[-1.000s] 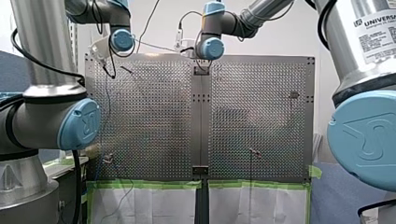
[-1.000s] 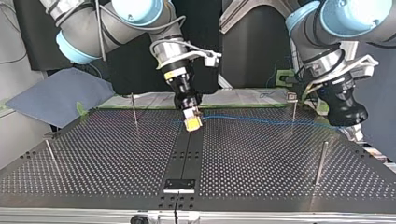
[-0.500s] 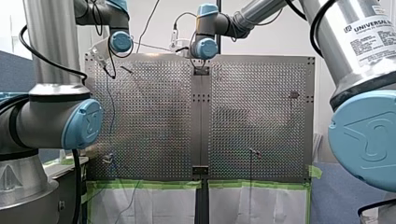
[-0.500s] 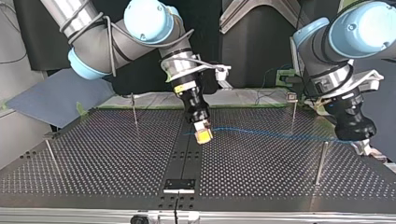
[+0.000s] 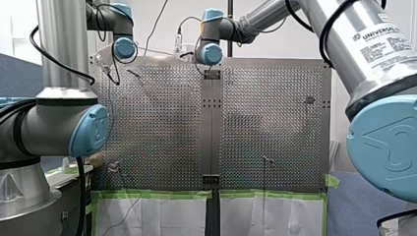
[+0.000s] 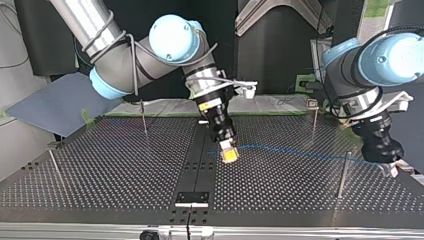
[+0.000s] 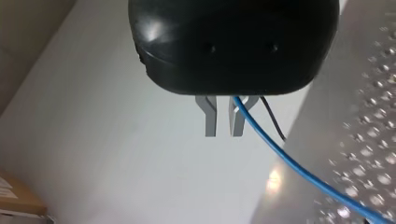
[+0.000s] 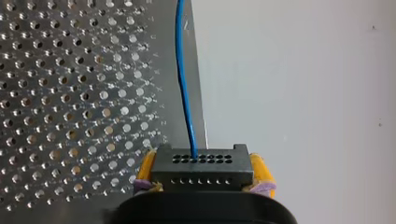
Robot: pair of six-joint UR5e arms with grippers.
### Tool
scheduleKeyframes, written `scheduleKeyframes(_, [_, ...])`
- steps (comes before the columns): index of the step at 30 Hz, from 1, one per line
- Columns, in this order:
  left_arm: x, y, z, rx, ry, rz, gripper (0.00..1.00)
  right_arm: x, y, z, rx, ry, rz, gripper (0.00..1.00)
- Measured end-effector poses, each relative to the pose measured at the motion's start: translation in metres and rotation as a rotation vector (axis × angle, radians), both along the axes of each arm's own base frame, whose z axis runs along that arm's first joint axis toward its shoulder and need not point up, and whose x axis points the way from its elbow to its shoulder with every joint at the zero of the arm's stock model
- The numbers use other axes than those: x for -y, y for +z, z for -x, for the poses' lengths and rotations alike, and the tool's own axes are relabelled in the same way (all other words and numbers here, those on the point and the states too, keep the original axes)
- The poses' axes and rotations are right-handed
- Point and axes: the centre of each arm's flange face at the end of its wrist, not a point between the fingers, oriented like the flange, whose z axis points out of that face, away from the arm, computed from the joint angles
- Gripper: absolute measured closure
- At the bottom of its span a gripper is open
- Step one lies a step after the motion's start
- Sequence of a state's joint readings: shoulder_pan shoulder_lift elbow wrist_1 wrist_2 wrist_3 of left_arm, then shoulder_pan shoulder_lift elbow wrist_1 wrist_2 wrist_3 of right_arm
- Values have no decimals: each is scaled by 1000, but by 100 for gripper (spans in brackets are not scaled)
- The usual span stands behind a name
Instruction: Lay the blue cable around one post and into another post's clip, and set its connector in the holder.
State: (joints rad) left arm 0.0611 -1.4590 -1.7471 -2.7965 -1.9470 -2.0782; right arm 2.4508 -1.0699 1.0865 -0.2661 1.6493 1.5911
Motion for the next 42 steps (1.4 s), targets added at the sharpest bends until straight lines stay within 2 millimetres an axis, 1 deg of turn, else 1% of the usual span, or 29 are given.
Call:
scheduleKeyframes(3, [-9,-3,-6,-1,-1,8,83,0,1,-7,-11,2,7,100])
scheduleKeyframes(9, [-34,-1,-14,36,-13,37,83,2,14,-18,4,6,35,100])
scheduleKeyframes(14, [-55,0,-21,52,-17,40,83,4,16,-31,-1,8,48,100])
scheduleKeyframes(17, [-68,-2,-29,49,-16,33,83,4,17,-38,0,8,52,100])
scheduleKeyframes(21, [-89,-9,-43,33,-16,27,83,5,24,-42,10,3,57,100])
scheduleKeyframes(24, [-97,-11,-49,35,-30,27,83,6,27,-43,13,-4,56,100])
scheduleKeyframes(26, [-100,-14,-53,37,-45,31,83,7,29,-43,12,-10,53,100])
scheduleKeyframes(29, [-102,-24,-61,23,-71,36,83,7,31,-42,8,-18,46,100])
scheduleKeyframes(33, [-102,-35,-70,0,-107,31,83,10,28,-41,5,-27,40,100])
scheduleKeyframes(42, [-103,-41,-74,-13,-123,30,83,18,13,-44,-9,-42,29,100])
